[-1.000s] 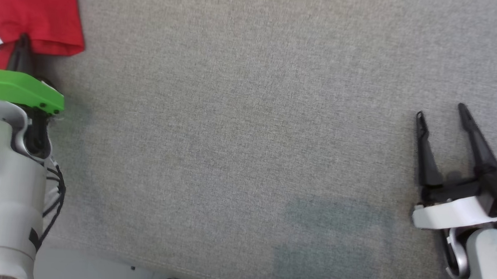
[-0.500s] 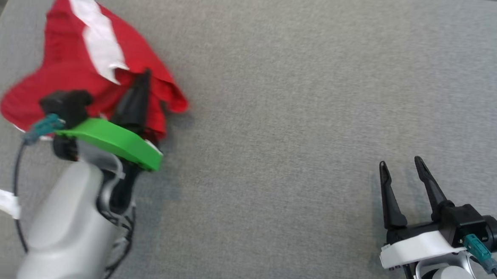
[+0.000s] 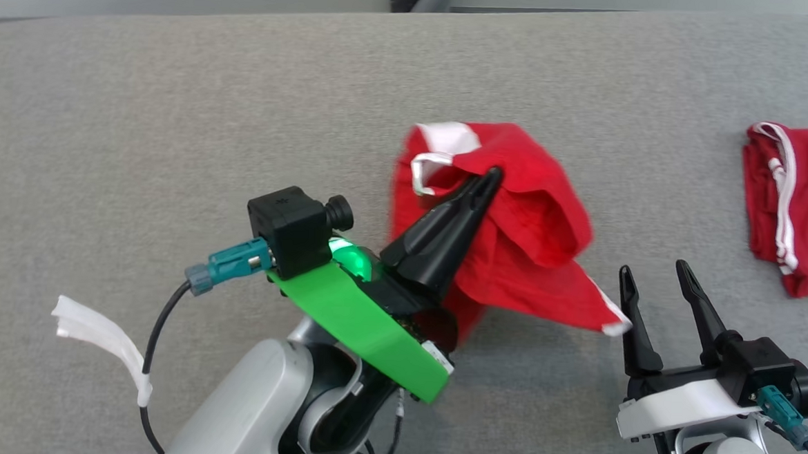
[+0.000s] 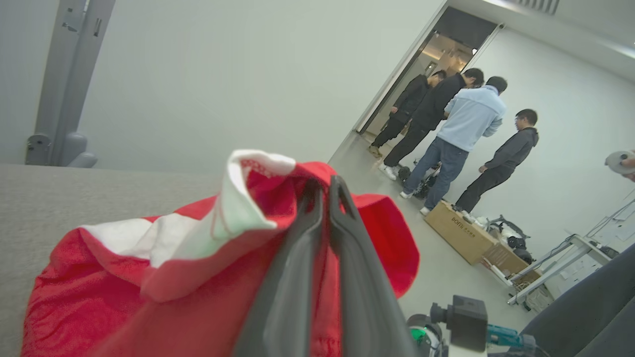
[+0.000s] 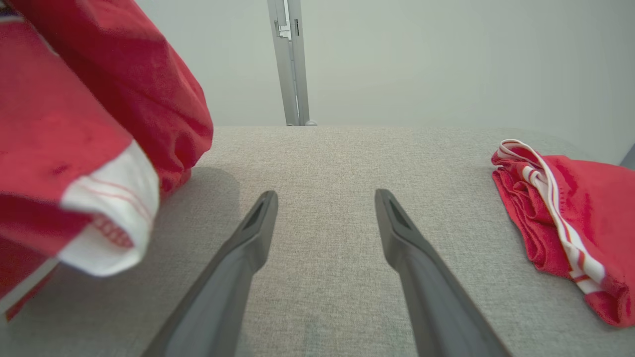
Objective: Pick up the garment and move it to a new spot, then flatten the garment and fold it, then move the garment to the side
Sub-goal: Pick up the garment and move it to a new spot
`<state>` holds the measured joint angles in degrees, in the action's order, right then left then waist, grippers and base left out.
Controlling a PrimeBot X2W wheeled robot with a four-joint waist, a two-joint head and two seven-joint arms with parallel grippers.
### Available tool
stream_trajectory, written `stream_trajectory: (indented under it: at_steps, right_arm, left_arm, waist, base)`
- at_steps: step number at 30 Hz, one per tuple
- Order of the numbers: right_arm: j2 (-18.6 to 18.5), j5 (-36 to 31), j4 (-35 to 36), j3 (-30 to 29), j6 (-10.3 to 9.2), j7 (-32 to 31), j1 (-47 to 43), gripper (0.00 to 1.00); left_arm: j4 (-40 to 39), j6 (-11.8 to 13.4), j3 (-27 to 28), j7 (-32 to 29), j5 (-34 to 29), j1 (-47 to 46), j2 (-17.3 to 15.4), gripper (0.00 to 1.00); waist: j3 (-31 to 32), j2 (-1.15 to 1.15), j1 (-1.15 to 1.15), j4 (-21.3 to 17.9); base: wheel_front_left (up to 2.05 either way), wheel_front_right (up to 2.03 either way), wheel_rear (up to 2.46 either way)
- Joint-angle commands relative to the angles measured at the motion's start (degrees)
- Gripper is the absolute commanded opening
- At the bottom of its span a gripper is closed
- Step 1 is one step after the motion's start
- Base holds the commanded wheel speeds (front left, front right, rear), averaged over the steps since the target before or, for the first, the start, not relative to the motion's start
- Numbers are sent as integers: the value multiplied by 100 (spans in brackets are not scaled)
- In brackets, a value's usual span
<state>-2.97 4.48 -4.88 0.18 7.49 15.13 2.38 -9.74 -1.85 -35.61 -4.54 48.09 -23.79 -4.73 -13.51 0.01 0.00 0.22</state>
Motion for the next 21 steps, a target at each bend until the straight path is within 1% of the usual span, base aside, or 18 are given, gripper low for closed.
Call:
stream_trajectory:
  at_steps: [1, 3, 5, 7, 9, 11, 12, 13, 17, 21]
  right_arm:
    - [-1, 70, 22, -14, 0, 0, -17, 100]
    - [1, 126, 21, 0, 0, 0, -1, 100]
    - [1, 185, 13, 15, 0, 0, 19, 100]
    - [3, 249, 21, 44, 0, 0, 53, 100]
    - [3, 303, 15, 82, 0, 0, 86, 100]
    - [2, 346, -3, 122, 0, 0, 129, 100]
    - [2, 368, -13, 139, 0, 0, 142, 100]
    - [2, 373, -17, 146, 0, 0, 153, 100]
    - [1, 391, -34, 136, 0, 0, 175, 100]
    - [2, 363, -43, 122, 0, 0, 215, 100]
  left_arm:
    - [-168, 78, -46, -74, 199, 92, 36, 0]
    - [-235, 203, -71, -154, 279, 37, 74, 0]
    - [-96, 302, -81, -187, 241, -35, 86, 0]
    - [207, 363, -89, -222, 354, -38, 107, 0]
    - [643, 382, -96, -164, 276, -120, 102, 0]
    - [1127, 370, -95, -74, 273, -165, 112, 0]
    - [1389, 347, -130, -13, 162, -232, 103, 0]
    - [1645, 344, -99, 67, 210, -233, 111, 0]
    - [2512, 187, -96, 339, 380, -377, 151, 0]
    - [3135, 24, -262, 555, 506, -586, 172, 0]
  waist:
    - [76, -1, 0, -393]
    - [40, -1, 0, -510]
    - [-13, -1, 0, -616]
    - [-79, -1, 0, -706]
    - [-133, -1, 0, -792]
    - [-181, -1, 0, -868]
    - [-203, -1, 0, -902]
    - [-224, -1, 0, -932]
    - [-279, -1, 0, -1018]
    - [-306, -1, 0, -1053]
  base:
    - [0, 0, 0]
    - [0, 0, 0]
    - [0, 0, 0]
    - [0, 0, 0]
    - [0, 0, 0]
    - [0, 0, 0]
    - [0, 0, 0]
    - [0, 0, 0]
    - [0, 0, 0]
    - [0, 0, 0]
